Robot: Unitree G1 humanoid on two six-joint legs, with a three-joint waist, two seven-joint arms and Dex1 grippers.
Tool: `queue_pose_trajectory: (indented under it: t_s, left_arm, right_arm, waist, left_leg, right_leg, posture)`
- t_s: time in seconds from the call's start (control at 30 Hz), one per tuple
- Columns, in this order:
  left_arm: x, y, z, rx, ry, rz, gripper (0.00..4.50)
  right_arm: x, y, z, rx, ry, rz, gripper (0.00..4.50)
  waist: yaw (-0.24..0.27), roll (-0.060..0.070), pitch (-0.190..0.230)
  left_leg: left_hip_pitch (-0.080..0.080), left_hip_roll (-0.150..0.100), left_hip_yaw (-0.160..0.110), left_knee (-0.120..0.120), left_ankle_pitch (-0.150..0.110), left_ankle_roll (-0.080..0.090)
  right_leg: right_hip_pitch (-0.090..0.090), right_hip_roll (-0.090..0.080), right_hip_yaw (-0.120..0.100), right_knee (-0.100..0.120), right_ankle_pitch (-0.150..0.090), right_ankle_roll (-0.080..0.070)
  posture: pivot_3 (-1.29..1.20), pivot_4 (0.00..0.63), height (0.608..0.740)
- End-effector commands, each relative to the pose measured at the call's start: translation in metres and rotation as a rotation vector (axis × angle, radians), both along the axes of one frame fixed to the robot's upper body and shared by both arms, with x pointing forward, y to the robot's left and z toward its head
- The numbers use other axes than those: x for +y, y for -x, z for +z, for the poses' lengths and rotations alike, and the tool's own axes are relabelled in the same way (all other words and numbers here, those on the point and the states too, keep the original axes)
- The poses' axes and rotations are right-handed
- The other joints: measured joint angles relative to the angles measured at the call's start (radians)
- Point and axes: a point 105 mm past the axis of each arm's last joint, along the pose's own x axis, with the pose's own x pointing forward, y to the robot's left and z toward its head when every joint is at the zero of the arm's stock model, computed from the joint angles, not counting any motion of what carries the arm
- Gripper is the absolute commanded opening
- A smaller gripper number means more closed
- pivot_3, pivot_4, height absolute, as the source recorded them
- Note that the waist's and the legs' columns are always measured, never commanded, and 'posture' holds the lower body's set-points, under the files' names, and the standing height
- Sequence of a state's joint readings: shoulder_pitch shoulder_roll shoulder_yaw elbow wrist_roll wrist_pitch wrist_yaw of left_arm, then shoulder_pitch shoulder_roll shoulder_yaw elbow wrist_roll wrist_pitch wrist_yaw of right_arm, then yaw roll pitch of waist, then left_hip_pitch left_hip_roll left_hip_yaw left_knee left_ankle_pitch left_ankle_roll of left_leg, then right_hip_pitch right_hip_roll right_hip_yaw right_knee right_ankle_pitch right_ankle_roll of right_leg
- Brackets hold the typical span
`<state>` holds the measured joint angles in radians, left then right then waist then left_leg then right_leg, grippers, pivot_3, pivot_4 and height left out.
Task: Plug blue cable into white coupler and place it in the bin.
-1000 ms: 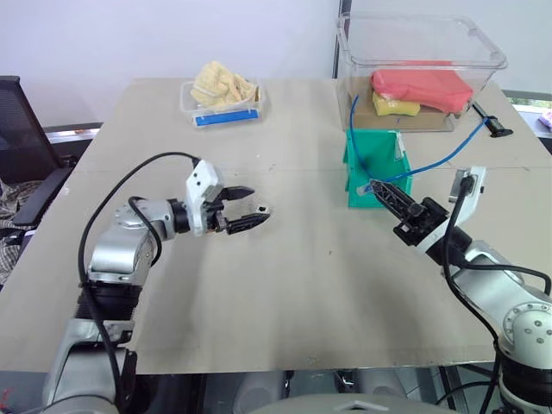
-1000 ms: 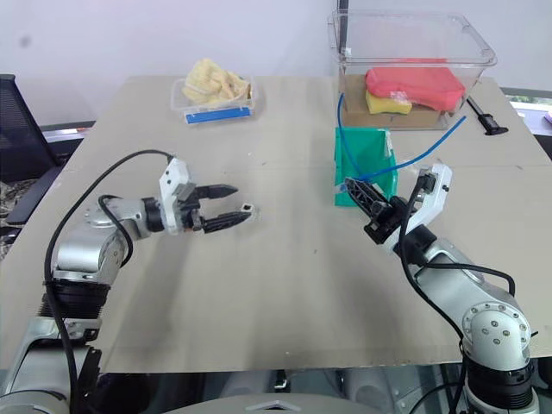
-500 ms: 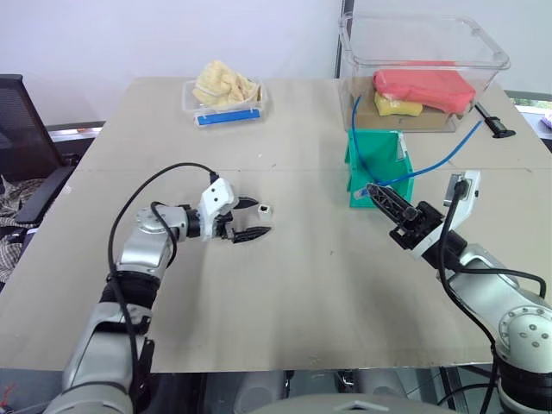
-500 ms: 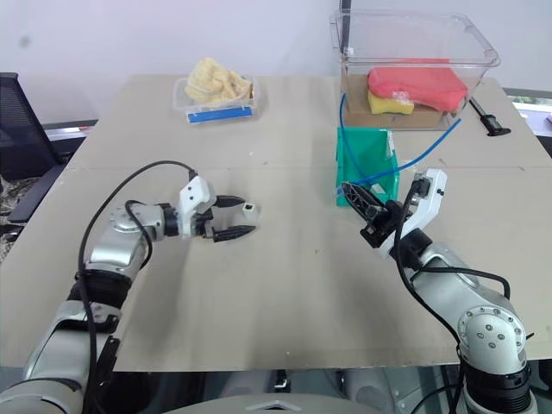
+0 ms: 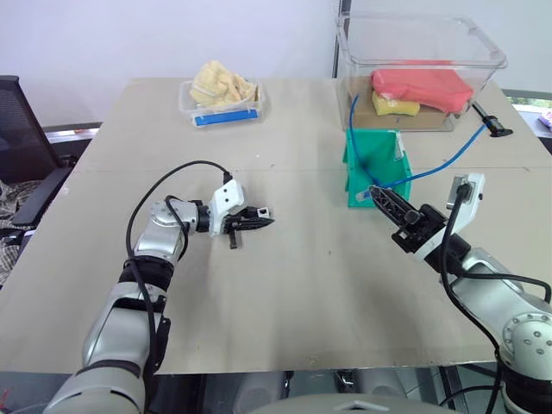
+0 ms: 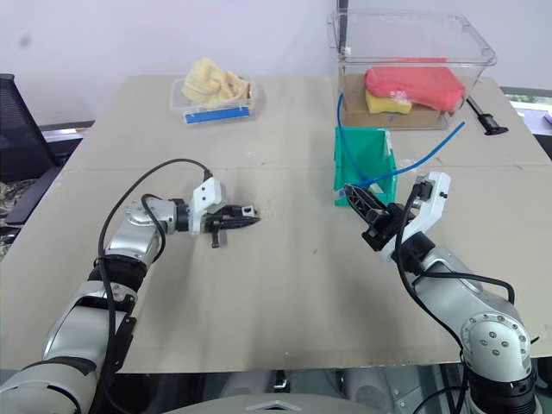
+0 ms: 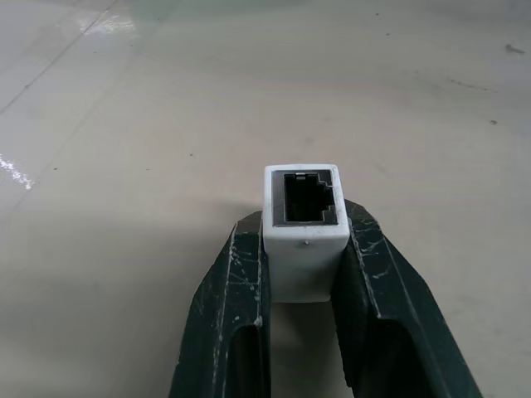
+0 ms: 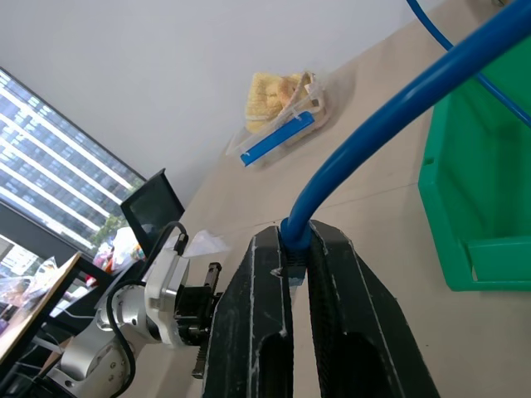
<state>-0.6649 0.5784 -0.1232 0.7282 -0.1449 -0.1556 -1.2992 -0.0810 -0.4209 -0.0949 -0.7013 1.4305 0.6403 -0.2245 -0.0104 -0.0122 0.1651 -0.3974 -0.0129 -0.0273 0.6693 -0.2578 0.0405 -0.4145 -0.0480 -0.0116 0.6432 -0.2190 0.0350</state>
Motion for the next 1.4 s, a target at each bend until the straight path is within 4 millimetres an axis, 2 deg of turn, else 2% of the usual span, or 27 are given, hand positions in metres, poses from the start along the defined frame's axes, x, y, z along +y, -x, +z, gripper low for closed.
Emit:
queue_pose_trajectory:
  t_s: [0.03,0.17,0.3,0.43,0.57,0.67,0.87,1.4]
  left_arm:
    - [-0.013,0.0,0.021,-0.012,0.072,-0.036,0.4]
    - [-0.055,0.015,0.04,0.006,0.128,-0.157,0.4]
    - [-0.094,0.027,0.046,-0.018,0.124,-0.239,0.4]
    - [-0.131,0.032,0.044,-0.035,0.133,-0.299,0.4]
    - [-0.155,0.033,0.025,-0.074,0.1,-0.354,0.4]
    - [-0.161,0.032,0.01,-0.075,0.071,-0.377,0.4]
    - [-0.159,0.031,-0.005,-0.09,0.013,-0.41,0.4]
    - [-0.159,0.031,-0.01,-0.099,0.003,-0.424,0.4]
  right_arm:
    - [0.0,0.006,0.014,-0.1,0.06,0.008,0.0]
    - [0.003,0.007,0.014,-0.194,0.268,0.053,0.0]
    - [0.004,0.007,0.014,-0.27,0.429,0.116,0.0]
    - [0.003,0.006,0.005,-0.331,0.646,0.215,0.0]
    - [0.0,0.0,-0.009,-0.362,0.78,0.313,0.0]
    - [-0.003,-0.007,-0.017,-0.373,0.853,0.37,0.0]
    - [-0.003,-0.017,-0.029,-0.394,0.925,0.46,0.0]
    - [0.013,-0.024,-0.057,-0.383,0.956,0.621,0.0]
  waist:
    - [0.0,0.0,0.0]
    - [0.005,0.0,0.0]
    - [0.004,0.0,0.0]
    - [0.005,0.0,0.0]
    - [0.005,-0.001,0.0]
    - [0.005,-0.001,0.0]
    - [0.006,-0.001,0.001]
    - [0.021,-0.001,0.001]
  left_leg:
    - [0.0,0.0,0.0,0.0,0.0,0.0]
    - [-0.001,0.0,0.0,0.001,0.0,0.0]
    - [-0.001,-0.001,0.0,0.001,0.0,0.0]
    - [-0.001,0.0,0.0,0.001,0.0,0.0]
    - [0.0,0.0,-0.001,0.001,0.0,0.0]
    - [0.0,-0.001,0.002,0.001,0.0,0.0]
    - [0.0,-0.001,0.001,0.001,0.0,0.0]
    - [0.0,-0.001,0.001,0.001,0.0,0.0]
  right_leg:
    - [0.0,0.0,0.0,0.0,0.0,0.0]
    - [0.0,0.0,0.0,0.0,0.0,0.0]
    - [0.0,0.0,0.0,-0.001,0.0,0.0]
    - [0.0,0.001,0.0,0.0,0.0,0.0]
    - [0.0,0.002,0.0,0.0,0.0,0.0]
    - [0.0,0.002,-0.001,0.0,0.0,0.0]
    - [0.0,0.002,-0.002,0.0,0.0,0.0]
    - [0.0,0.002,-0.002,0.0,0.0,0.0]
  posture:
    - [0.0,0.15,0.74]
    - [0.0,0.15,0.74]
    - [0.0,0.15,0.74]
    - [0.0,0.15,0.74]
    - [0.0,0.15,0.74]
    - [0.0,0.15,0.74]
    - [0.0,0.15,0.74]
    - [0.0,0.15,0.74]
